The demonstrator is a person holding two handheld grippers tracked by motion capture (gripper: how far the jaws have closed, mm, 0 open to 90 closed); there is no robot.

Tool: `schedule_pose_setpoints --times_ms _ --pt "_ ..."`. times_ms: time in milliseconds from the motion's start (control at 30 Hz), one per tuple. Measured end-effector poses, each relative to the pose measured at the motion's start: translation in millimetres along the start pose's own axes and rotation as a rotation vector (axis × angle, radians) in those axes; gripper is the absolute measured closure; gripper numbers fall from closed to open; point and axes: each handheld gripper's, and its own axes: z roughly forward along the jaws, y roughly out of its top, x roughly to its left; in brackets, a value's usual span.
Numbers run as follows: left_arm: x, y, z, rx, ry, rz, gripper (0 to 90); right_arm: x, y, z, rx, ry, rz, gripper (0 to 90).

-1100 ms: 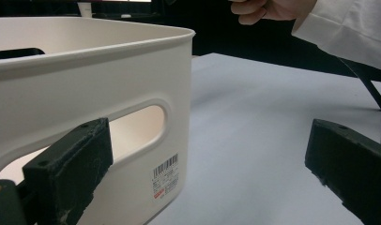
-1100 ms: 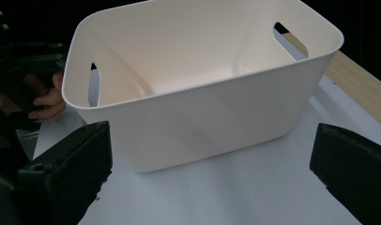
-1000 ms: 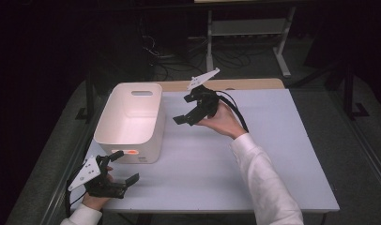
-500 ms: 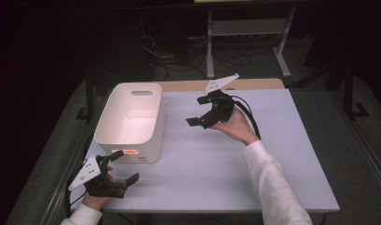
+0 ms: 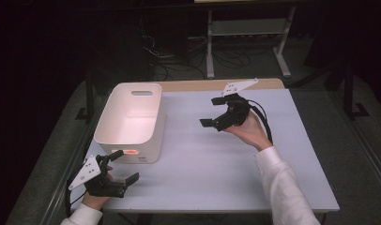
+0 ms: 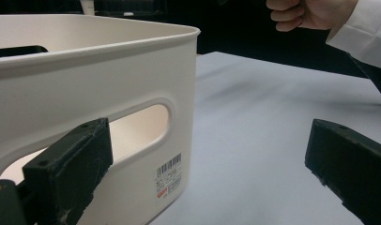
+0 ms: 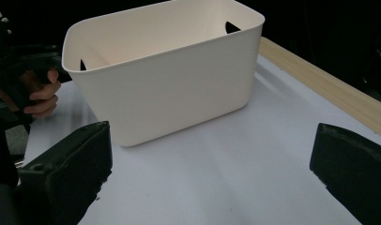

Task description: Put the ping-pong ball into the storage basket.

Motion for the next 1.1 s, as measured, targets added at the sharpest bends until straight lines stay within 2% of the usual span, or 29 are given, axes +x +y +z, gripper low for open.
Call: schedule_pose_setpoints --times_ms 100,267,500,833,1100 --pt "0.1 0.0 0.0 0.0 0.0 0.001 0.7 0.1 -6.6 -5.4 -0.017 -0.01 0.004 0.0" --pt "-0.5 -0.1 0.5 -0.004 -0.003 -0.002 0.7 -0.5 -17.6 -10.3 -0.002 -0.024 0.017 0.0" --pt "-0.7 -0.1 0.7 -0.005 -0.003 -0.001 0.7 -3.7 -32.0 -23.8 -0.01 -0.056 0.034 0.0" --pt "-1.6 -0.3 0.7 -0.008 -0.005 -0.005 0.7 -3.1 -54.5 -46.3 -0.052 -0.101 0.066 0.0" --pt "-0.9 -0.1 -0.3 0.005 -0.005 0.01 0.7 -2.6 -68.6 -59.2 -0.071 -0.131 0.077 0.0"
